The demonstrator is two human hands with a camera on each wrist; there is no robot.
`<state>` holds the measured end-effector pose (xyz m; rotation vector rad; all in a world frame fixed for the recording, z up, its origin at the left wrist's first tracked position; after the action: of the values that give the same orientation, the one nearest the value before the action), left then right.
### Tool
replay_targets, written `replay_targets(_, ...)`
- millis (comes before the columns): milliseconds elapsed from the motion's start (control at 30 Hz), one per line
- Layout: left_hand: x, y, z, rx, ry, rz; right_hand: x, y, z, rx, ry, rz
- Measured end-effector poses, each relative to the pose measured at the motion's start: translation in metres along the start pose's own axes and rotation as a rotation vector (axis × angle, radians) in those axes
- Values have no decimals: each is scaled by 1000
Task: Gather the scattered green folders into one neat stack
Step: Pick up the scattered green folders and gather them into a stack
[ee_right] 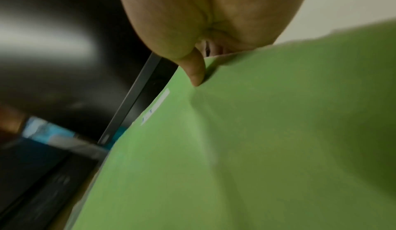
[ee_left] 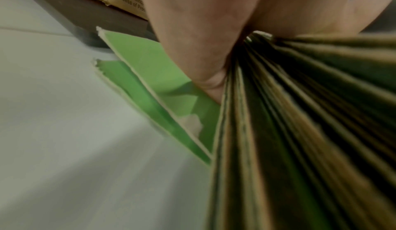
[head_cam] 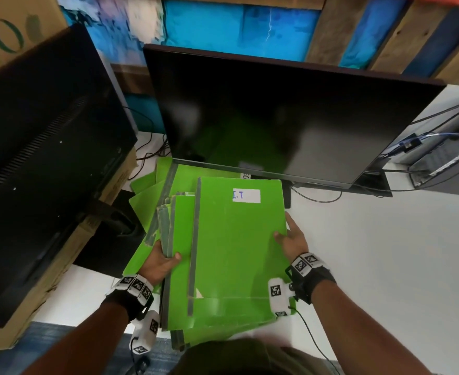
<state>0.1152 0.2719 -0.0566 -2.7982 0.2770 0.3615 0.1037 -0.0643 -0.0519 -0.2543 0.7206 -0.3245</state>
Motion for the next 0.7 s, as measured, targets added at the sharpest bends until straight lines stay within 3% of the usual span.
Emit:
replay_targets(167,-2,-3,-5,-216,-78,7,-1,40,-9,-260,-30,-81)
replay_targets(300,-7,-5,-3,-199,-81,-29,-3,49,-2,-510,-101,-71)
replay_targets(433,-20,-18,-4,-242,-54,-73,8,30,-4,-450,-72,-107)
replay_targets(567,-36,-37,-4,-255,-31,-115,7,7,-23,-484,106,-172)
replay_targets(700,-46,-58,-2,-240,-23,-79,2,8,-31,-504,91,-36)
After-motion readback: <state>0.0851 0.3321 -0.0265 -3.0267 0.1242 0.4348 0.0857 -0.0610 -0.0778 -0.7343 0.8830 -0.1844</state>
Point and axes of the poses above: each hand's wrist, its own x-axis towards the middle knuckle, its own y-axis out of the palm, z = x × y, the point moved 2 cm from there along x, towards the middle knuckle, and after that the axes turned 11 degrees about y, right-handed, at the moved point
